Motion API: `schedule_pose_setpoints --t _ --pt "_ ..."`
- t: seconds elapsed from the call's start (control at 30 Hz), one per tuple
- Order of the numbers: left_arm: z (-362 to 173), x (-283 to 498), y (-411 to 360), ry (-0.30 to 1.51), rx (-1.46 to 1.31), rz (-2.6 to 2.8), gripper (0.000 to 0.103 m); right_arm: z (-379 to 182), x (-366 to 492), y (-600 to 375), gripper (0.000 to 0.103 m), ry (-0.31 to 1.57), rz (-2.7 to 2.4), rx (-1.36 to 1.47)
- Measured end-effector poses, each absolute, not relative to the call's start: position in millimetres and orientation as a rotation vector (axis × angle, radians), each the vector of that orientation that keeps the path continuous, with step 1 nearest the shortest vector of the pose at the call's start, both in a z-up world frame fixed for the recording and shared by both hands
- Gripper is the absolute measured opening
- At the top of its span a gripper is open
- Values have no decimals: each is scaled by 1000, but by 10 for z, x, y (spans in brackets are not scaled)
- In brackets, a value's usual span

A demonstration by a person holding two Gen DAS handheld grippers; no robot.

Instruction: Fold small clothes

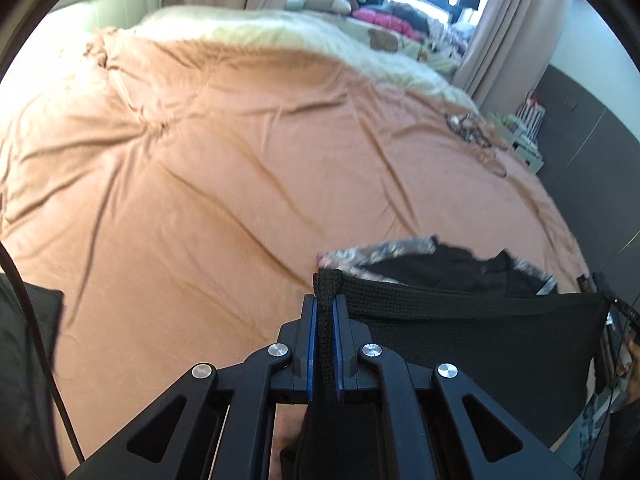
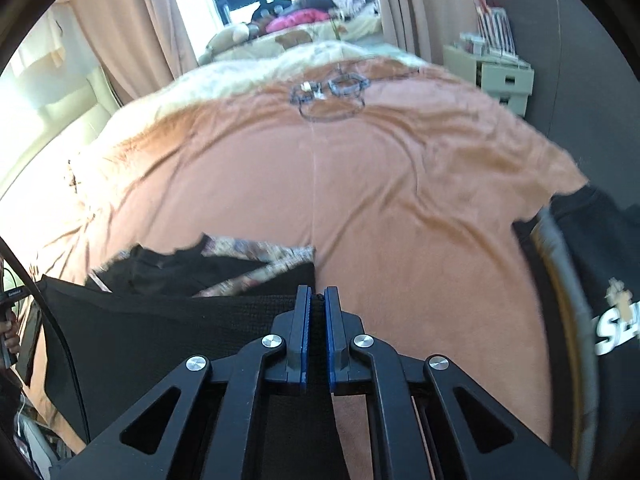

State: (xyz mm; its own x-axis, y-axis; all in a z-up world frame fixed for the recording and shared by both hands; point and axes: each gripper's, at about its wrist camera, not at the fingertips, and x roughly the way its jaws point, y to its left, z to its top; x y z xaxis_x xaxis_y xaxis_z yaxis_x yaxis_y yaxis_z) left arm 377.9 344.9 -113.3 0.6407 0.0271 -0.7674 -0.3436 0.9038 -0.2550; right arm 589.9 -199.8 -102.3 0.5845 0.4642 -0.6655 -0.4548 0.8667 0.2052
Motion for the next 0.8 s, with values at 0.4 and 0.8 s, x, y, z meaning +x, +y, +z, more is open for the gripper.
schedule_pose_setpoints --t 0.4,0.8 --pt "-780 4063 3471 814 -393 268 7 -674 5918 -1956 3 711 507 37" --pt "-1376 4682 3638 933 -388 321 7 -1047 6579 -1452 3 799 474 6"
